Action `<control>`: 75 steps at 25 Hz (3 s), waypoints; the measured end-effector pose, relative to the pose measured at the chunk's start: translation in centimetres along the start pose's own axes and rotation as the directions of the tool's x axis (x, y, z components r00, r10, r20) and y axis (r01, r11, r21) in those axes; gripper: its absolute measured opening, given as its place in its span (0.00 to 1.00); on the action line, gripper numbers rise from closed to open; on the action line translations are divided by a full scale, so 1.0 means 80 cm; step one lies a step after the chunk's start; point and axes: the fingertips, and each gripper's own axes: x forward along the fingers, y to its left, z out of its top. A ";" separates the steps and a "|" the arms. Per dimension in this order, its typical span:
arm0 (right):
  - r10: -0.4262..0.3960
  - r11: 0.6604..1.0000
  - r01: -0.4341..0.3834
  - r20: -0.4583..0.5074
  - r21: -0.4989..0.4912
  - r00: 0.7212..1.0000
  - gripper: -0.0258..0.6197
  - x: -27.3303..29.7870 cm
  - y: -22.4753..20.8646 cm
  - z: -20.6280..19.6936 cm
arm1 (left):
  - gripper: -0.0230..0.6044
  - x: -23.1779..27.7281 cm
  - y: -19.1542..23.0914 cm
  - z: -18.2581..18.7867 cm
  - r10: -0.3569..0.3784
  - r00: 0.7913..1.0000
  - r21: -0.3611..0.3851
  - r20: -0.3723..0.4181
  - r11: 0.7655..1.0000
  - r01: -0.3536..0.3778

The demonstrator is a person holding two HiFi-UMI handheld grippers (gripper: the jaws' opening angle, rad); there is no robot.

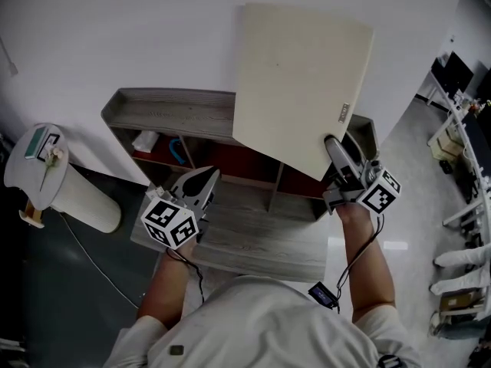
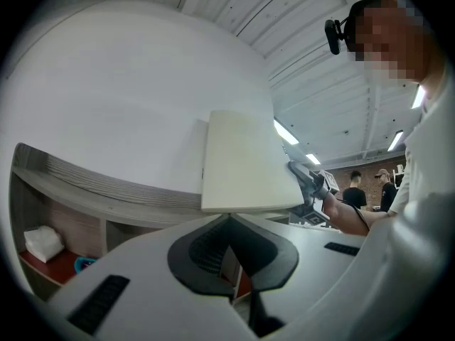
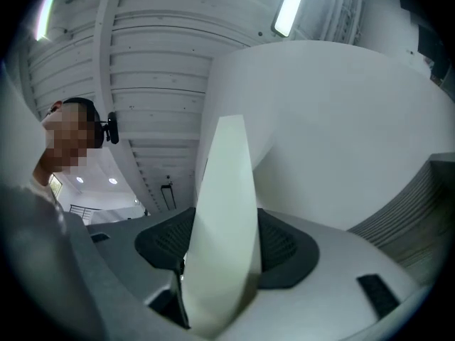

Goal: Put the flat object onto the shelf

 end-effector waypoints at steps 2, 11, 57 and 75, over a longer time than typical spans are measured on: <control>-0.003 0.999 0.003 -0.003 -0.033 1.000 0.47 0.001 -0.001 -0.004 | 0.06 0.003 0.005 -0.002 -0.010 1.000 -0.001 -0.004 1.000 0.010; -0.019 0.988 0.017 -0.011 -0.155 1.000 0.47 0.000 -0.014 -0.013 | 0.06 0.015 0.025 -0.007 -0.044 0.999 -0.004 -0.011 0.999 0.044; -0.366 0.860 0.274 -0.146 -0.430 0.919 0.48 -0.008 -0.147 0.011 | 0.06 0.081 0.018 -0.033 -0.080 0.996 -0.028 -0.043 0.997 0.079; -0.351 0.871 0.247 -0.186 -0.425 0.918 0.48 -0.024 -0.143 0.011 | 0.06 0.090 -0.017 -0.033 -0.059 0.997 -0.015 -0.048 0.998 0.058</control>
